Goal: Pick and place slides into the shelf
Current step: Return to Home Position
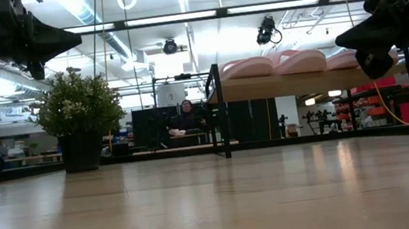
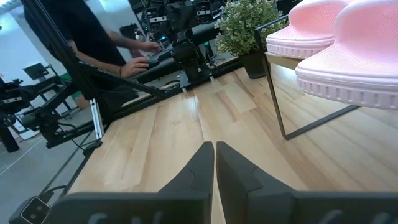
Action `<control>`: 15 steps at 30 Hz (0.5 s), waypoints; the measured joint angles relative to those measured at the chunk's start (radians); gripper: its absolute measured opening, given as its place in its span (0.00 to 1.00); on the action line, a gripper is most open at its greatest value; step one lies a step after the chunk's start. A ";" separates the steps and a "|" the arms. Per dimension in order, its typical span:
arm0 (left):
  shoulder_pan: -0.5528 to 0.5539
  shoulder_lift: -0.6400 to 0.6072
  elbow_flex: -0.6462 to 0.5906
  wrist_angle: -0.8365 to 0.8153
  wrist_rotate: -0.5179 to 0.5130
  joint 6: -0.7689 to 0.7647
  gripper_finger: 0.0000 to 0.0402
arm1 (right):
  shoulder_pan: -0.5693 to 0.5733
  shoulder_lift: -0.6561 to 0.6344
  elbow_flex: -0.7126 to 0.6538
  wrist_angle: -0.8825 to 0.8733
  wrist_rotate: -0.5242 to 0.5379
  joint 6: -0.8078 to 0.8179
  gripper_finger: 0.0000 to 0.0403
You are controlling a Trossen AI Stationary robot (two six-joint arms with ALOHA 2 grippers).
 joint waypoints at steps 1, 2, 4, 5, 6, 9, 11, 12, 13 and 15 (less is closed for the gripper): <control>0.000 0.000 0.000 0.000 0.000 0.000 0.09 | 0.000 0.000 0.000 0.000 0.000 0.000 0.06; 0.000 0.000 0.000 0.000 0.000 0.000 0.09 | 0.000 0.000 0.000 0.000 0.000 0.000 0.06; 0.000 0.000 0.000 0.000 0.000 0.000 0.08 | 0.000 0.000 0.000 0.000 0.000 0.000 0.06; 0.000 0.000 0.000 0.000 0.000 0.000 0.08 | 0.000 0.000 0.000 0.000 0.000 0.000 0.06; 0.000 0.000 0.000 0.000 0.000 0.000 0.07 | 0.000 0.000 0.000 0.000 0.000 0.000 0.06; 0.000 0.000 0.000 0.000 0.000 0.000 0.06 | 0.000 0.000 0.000 0.000 0.000 0.000 0.06; 0.000 0.000 0.000 0.000 0.000 0.000 0.05 | 0.000 0.000 0.000 0.000 0.000 0.000 0.06; 0.000 0.000 0.000 0.000 0.000 0.000 0.05 | 0.000 0.000 0.000 0.000 0.000 0.000 0.06; 0.000 0.000 0.000 0.000 0.000 0.000 0.05 | 0.000 0.000 0.000 0.000 0.000 0.000 0.06; 0.000 0.000 0.000 0.000 0.000 0.000 0.05 | 0.000 0.000 0.000 0.000 0.000 0.000 0.06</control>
